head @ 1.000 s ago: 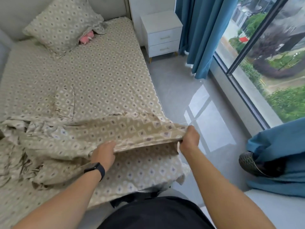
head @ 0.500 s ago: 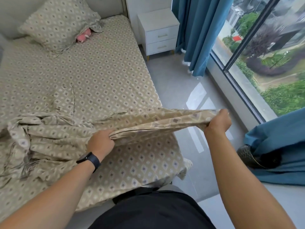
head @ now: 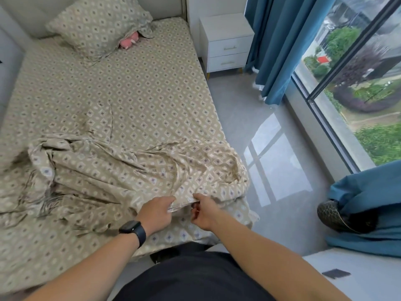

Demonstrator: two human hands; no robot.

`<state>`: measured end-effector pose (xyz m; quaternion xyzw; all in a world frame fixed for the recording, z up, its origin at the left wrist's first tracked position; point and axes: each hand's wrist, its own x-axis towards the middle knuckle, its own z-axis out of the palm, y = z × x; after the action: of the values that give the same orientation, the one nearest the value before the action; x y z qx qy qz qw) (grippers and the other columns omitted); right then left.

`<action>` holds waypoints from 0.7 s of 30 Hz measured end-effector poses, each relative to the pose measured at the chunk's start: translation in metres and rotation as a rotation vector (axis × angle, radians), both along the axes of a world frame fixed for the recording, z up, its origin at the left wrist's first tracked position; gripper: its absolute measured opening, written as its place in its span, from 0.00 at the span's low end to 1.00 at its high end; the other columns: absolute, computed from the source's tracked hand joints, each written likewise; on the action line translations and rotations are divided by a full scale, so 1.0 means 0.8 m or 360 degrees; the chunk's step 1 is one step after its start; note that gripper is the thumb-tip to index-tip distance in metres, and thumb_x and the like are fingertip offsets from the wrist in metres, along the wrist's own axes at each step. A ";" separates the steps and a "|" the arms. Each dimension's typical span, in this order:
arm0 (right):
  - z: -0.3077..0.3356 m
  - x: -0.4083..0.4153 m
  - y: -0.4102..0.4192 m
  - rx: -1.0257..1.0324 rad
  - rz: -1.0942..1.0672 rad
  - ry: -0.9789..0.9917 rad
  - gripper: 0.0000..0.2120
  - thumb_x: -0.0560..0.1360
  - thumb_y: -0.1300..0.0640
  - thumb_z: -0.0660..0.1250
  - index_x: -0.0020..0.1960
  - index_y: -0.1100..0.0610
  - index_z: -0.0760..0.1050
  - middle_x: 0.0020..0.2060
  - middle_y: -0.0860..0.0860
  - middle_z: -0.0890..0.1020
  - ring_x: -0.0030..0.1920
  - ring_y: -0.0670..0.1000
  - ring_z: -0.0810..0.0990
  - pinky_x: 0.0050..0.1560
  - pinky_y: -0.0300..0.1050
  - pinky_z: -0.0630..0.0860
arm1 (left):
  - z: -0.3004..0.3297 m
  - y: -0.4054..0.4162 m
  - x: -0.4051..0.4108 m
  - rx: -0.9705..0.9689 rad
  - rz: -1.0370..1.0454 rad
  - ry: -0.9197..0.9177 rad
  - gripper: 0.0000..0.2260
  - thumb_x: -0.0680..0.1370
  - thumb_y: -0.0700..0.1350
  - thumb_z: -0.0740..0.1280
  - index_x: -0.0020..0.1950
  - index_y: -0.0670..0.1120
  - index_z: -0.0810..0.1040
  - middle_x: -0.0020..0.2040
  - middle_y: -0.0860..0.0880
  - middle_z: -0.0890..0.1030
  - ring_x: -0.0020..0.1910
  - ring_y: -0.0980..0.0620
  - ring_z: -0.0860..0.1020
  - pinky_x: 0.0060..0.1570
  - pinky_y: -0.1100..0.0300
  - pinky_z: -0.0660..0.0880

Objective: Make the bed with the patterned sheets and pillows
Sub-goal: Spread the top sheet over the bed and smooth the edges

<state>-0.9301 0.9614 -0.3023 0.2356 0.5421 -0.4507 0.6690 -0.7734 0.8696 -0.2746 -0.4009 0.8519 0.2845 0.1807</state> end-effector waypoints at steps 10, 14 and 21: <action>0.046 -0.068 -0.022 0.0284 -0.0424 0.1158 0.14 0.73 0.45 0.57 0.41 0.54 0.73 0.42 0.52 0.79 0.44 0.57 0.78 0.52 0.56 0.79 | 0.002 -0.044 0.030 -0.0583 0.0288 0.0054 0.14 0.72 0.32 0.61 0.52 0.49 0.75 0.47 0.51 0.74 0.49 0.46 0.73 0.41 0.53 0.70; 0.065 -0.158 -0.025 0.0322 -0.0662 0.1227 0.14 0.68 0.48 0.57 0.42 0.54 0.77 0.42 0.53 0.82 0.43 0.59 0.81 0.46 0.52 0.80 | 0.021 -0.086 0.025 -0.0747 0.0463 0.0184 0.17 0.72 0.32 0.64 0.56 0.48 0.77 0.53 0.48 0.77 0.53 0.43 0.74 0.42 0.51 0.73; 0.098 -0.171 -0.039 0.0135 -0.0808 0.1019 0.09 0.76 0.53 0.61 0.39 0.55 0.71 0.32 0.49 0.71 0.30 0.50 0.68 0.31 0.40 0.66 | 0.060 -0.126 0.069 -0.0601 0.0843 0.0166 0.09 0.69 0.37 0.69 0.38 0.51 0.75 0.36 0.49 0.75 0.39 0.43 0.75 0.30 0.58 0.64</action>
<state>-1.0666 0.9302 -0.2238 0.2371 0.6655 -0.6294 0.3237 -0.7186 0.7689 -0.2269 -0.6197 0.7639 0.1789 -0.0210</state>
